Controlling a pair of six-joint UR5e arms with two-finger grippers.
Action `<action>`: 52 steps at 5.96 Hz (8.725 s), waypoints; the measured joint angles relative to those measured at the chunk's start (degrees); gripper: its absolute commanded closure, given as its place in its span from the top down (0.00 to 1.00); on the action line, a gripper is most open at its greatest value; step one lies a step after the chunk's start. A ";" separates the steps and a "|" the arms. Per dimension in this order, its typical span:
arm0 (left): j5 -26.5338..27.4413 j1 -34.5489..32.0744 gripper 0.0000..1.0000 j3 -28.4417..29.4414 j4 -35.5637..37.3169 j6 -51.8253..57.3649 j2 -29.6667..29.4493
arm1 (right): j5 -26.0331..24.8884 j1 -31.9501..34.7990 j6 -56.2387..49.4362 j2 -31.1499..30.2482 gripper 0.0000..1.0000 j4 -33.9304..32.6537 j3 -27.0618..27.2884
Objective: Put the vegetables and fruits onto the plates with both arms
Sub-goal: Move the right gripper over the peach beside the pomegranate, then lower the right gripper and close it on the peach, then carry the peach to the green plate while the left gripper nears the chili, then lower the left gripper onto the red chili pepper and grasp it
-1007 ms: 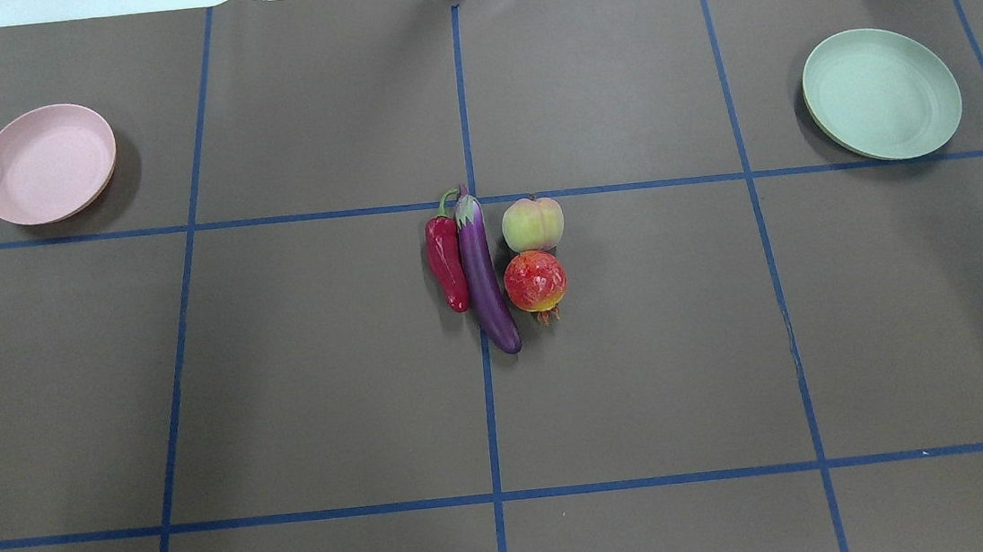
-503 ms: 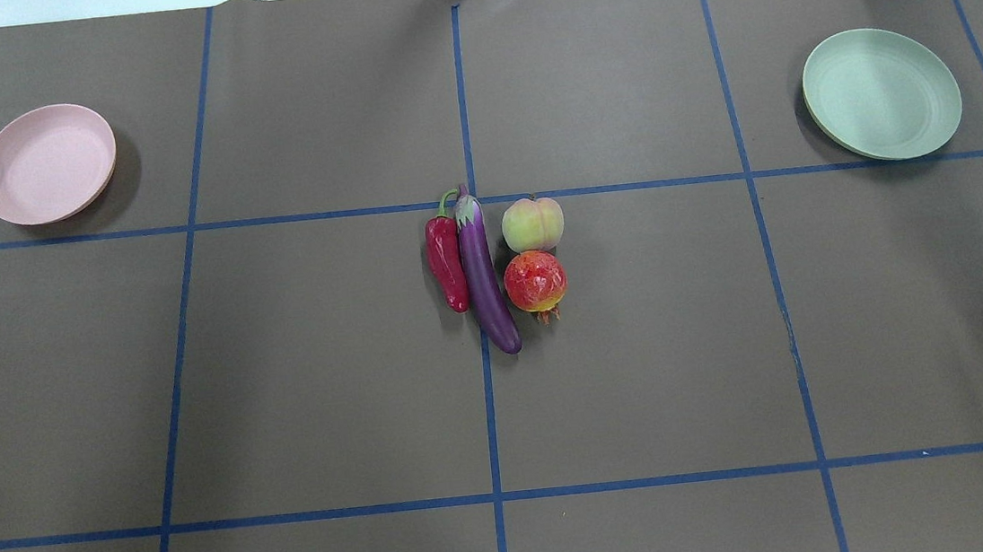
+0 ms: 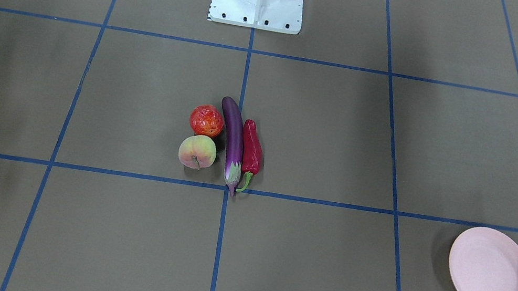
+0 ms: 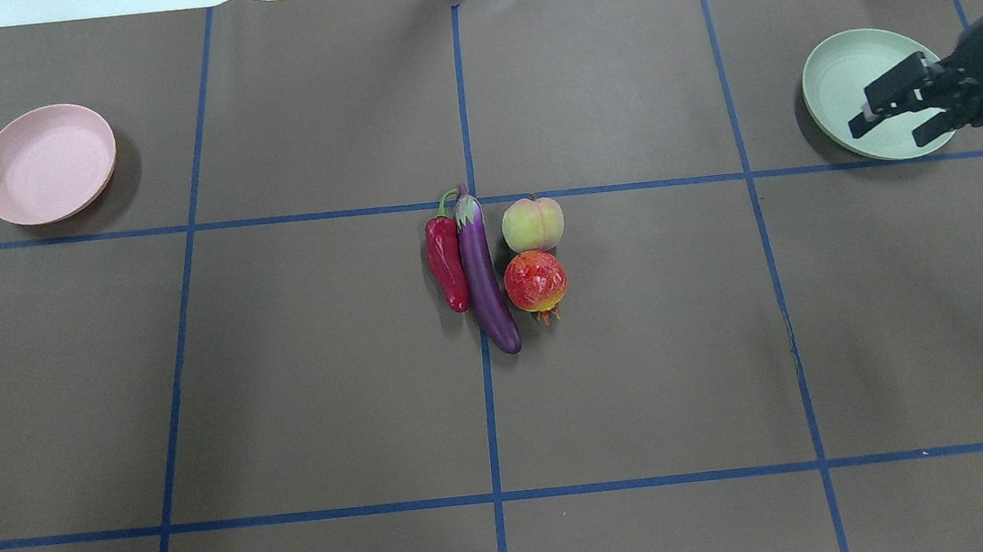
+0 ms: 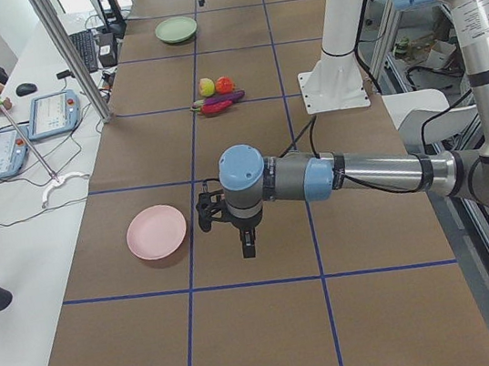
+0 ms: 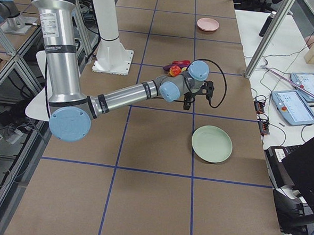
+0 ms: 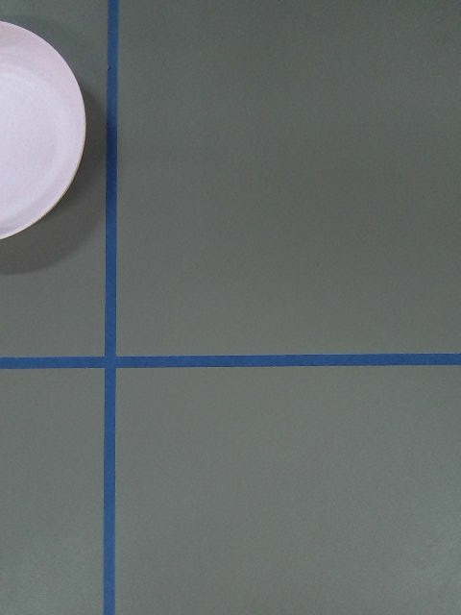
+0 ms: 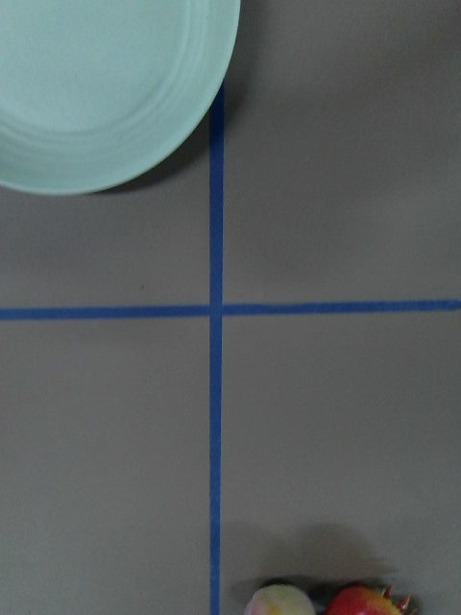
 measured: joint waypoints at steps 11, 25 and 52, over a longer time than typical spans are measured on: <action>-0.89 0.19 1.00 1.56 -0.24 0.13 -0.16 | -32.21 -27.14 24.64 23.79 1.00 6.44 -14.05; -0.89 0.19 1.00 1.92 -0.97 0.09 -0.44 | -33.19 -29.19 25.96 28.88 0.00 6.71 -21.96; 22.23 52.02 0.49 42.92 -8.71 -63.04 -67.01 | -12.63 6.29 -10.95 12.14 1.00 6.09 -34.21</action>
